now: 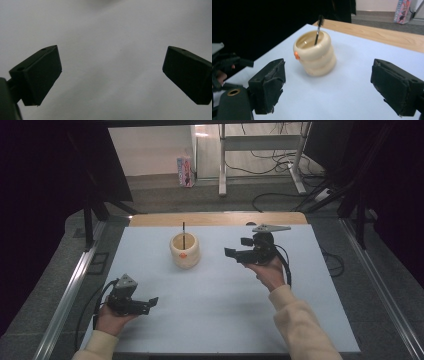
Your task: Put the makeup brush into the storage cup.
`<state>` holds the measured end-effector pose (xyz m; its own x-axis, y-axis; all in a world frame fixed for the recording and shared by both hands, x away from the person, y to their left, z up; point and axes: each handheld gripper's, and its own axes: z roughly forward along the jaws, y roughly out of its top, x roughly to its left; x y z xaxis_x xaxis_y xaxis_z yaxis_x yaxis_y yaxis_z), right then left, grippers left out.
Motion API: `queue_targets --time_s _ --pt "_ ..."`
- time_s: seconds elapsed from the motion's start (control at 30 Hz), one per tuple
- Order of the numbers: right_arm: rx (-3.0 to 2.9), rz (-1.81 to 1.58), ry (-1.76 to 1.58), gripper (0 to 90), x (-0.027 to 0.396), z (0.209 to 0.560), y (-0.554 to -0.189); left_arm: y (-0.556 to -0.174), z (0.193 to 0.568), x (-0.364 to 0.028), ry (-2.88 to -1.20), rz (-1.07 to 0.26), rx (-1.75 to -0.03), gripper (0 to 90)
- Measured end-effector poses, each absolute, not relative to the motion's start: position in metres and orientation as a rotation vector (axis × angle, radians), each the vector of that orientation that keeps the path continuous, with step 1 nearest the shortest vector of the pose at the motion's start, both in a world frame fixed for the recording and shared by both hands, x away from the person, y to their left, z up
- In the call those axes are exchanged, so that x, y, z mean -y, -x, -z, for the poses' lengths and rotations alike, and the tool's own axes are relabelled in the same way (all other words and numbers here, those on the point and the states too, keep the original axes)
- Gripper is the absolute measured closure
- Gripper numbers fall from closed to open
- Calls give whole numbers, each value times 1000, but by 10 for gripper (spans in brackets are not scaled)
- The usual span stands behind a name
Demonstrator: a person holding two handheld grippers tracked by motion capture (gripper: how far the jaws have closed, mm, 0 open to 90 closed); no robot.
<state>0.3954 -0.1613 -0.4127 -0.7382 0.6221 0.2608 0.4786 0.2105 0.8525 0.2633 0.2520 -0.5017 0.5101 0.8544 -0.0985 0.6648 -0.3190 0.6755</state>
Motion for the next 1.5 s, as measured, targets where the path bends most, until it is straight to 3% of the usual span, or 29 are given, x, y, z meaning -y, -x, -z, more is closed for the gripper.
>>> queue_targets --time_s 0.73,1.5 --pt "-2324 -1351 -1126 121 258 440 -316 -263 501 -249 -2086 -364 -1231 29" --pt "-2333 -1278 -1129 127 270 448 -303 -261 498 -248 -2079 -372 -1217 29"
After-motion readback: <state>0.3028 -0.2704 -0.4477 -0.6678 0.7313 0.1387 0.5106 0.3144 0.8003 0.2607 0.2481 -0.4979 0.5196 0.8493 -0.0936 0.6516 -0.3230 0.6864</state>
